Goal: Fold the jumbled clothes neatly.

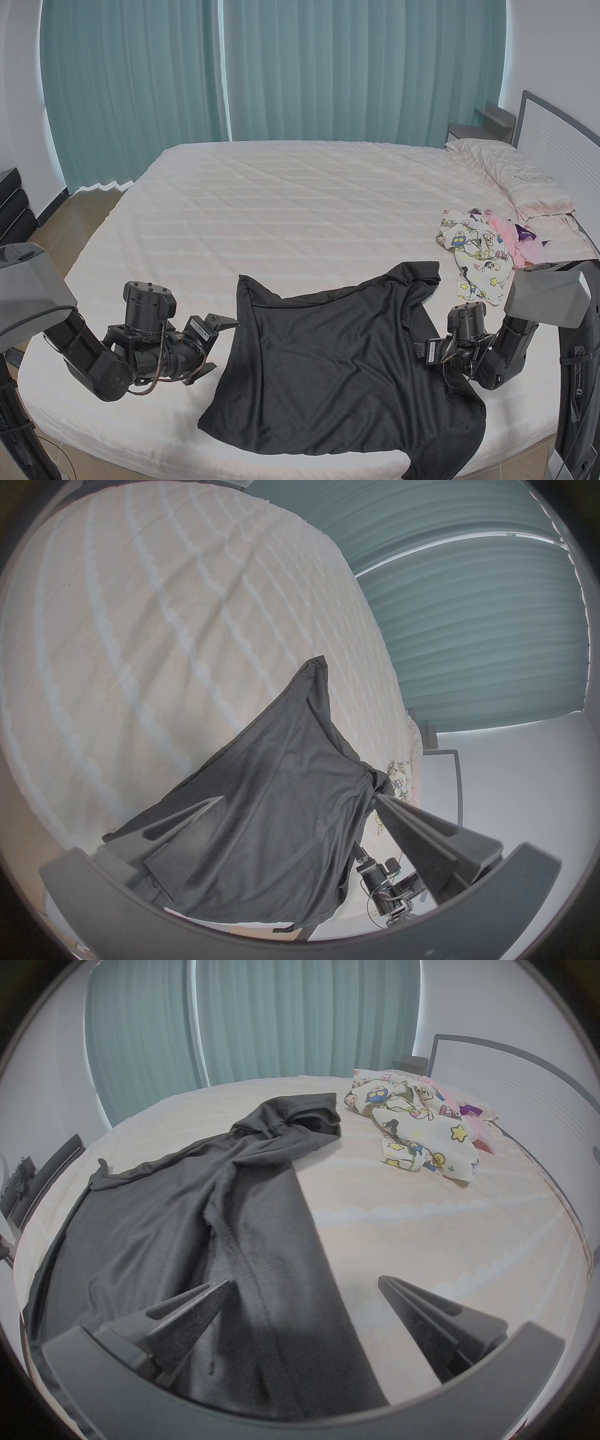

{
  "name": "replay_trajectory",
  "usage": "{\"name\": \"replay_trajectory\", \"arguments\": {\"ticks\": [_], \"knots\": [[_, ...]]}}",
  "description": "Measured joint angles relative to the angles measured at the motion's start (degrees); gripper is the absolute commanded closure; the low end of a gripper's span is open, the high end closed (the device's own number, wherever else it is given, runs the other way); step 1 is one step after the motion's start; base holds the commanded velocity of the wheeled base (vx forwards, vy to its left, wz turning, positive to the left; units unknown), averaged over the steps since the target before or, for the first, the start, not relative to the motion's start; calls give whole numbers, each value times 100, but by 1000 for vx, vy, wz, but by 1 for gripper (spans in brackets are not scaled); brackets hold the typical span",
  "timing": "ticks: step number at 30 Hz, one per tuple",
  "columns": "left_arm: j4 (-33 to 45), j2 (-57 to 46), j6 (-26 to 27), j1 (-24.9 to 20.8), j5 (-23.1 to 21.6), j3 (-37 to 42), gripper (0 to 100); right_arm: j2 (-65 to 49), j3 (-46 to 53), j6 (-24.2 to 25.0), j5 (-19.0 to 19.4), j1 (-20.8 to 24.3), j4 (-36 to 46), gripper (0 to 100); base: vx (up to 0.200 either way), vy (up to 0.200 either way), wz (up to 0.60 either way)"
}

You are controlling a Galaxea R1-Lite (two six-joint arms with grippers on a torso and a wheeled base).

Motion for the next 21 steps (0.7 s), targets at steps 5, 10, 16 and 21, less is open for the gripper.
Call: {"name": "replay_trajectory", "arguments": {"ticks": [5,10,16,21], "knots": [[-2,9,0,0,0,0,0,129,-121,-5,-30,-146,-7,0,0,0,0],[0,24,0,0,0,-4,0,168,-256,-7,-6,-491,-137,0,0,0,0],[0,50,0,1,2,-9,0,39,-335,-11,84,-891,-169,0,0,0,0],[0,67,-1,6,0,-15,0,-38,-441,-11,295,-1241,-143,0,0,0,0]]}}
